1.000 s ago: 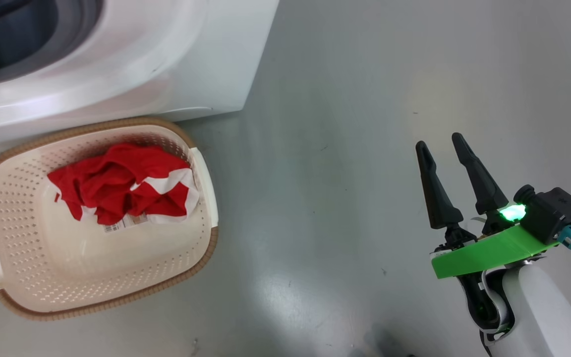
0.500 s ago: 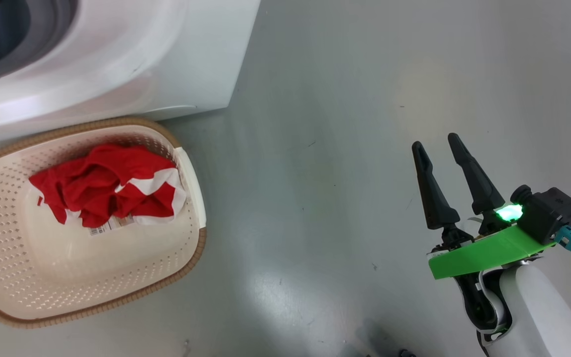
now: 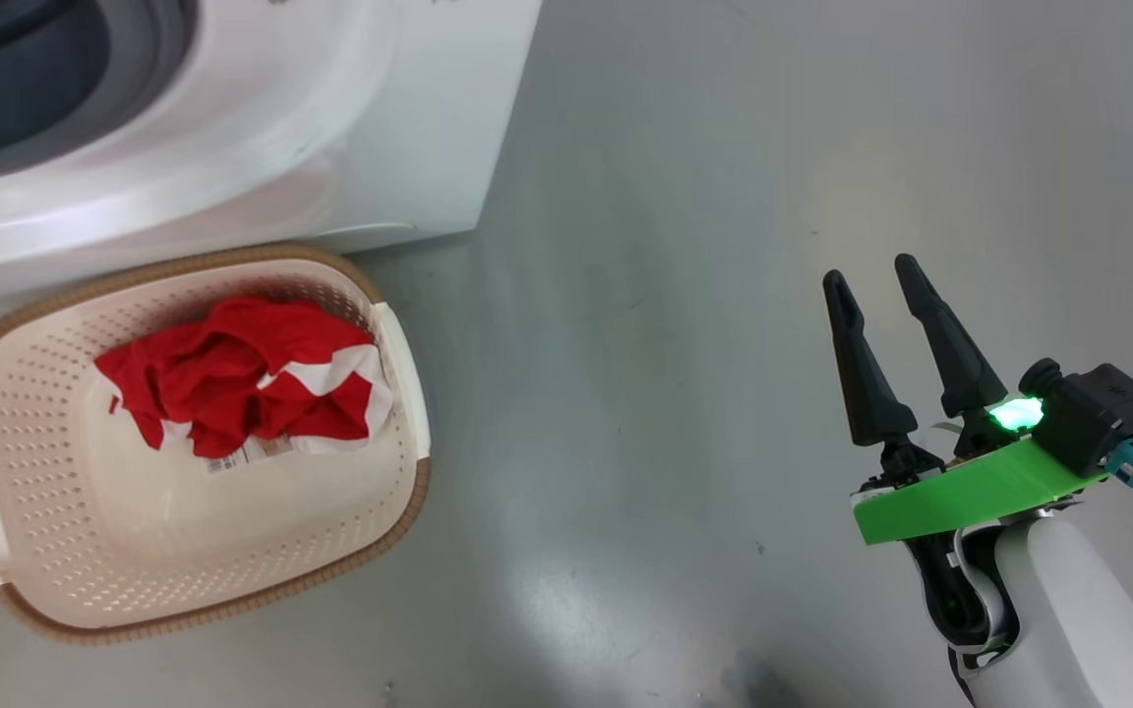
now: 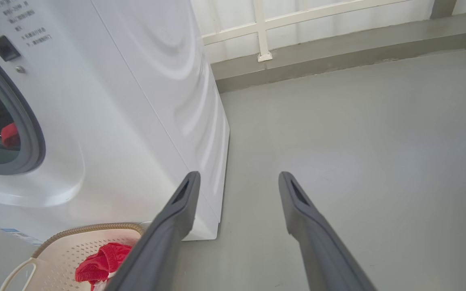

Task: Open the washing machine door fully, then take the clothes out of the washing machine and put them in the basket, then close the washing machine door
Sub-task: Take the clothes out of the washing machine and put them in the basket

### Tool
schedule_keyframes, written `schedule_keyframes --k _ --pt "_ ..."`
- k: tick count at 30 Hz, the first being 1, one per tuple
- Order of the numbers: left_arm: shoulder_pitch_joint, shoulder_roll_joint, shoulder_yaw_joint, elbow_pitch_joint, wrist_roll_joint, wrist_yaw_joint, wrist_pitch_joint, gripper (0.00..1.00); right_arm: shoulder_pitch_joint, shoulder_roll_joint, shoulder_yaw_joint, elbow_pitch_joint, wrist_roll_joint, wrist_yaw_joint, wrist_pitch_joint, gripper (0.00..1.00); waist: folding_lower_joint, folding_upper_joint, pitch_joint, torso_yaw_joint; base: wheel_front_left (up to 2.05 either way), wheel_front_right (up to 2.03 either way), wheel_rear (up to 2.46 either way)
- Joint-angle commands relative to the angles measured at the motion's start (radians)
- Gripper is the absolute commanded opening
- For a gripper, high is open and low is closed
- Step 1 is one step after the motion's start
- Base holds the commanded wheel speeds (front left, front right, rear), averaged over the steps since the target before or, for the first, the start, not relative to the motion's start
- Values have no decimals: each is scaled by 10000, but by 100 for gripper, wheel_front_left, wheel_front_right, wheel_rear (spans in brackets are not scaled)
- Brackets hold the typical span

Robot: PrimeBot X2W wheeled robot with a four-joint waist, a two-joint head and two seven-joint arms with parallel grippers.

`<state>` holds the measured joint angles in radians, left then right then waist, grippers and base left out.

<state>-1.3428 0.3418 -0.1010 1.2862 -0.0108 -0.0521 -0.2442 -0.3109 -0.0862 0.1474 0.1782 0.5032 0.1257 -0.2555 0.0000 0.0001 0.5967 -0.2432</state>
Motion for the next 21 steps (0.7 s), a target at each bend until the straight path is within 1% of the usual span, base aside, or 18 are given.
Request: schedule_keyframes --k 1,4,11,21 --pt "283 363 169 -288 -140 72 -127 0 151 -86 167 -187 66 50 -63 100 0 -1 -203 141 0 0 0" --pt "647 137 569 -721 -666 -26 -166 0 231 -155 140 -188 45 50 -63 100 0 -1 -434 277 0 0 0" --pt "1897 -312 1399 -2645 -1576 -218 -173 0 436 -317 38 -209 -1 50 -63 100 0 -1 -873 609 0 0 0" --pt "3682 -1045 2489 -5320 -2188 -518 -174 0 709 -519 -70 -236 -58 50 -63 100 0 -1 -1296 1051 0 0 0"
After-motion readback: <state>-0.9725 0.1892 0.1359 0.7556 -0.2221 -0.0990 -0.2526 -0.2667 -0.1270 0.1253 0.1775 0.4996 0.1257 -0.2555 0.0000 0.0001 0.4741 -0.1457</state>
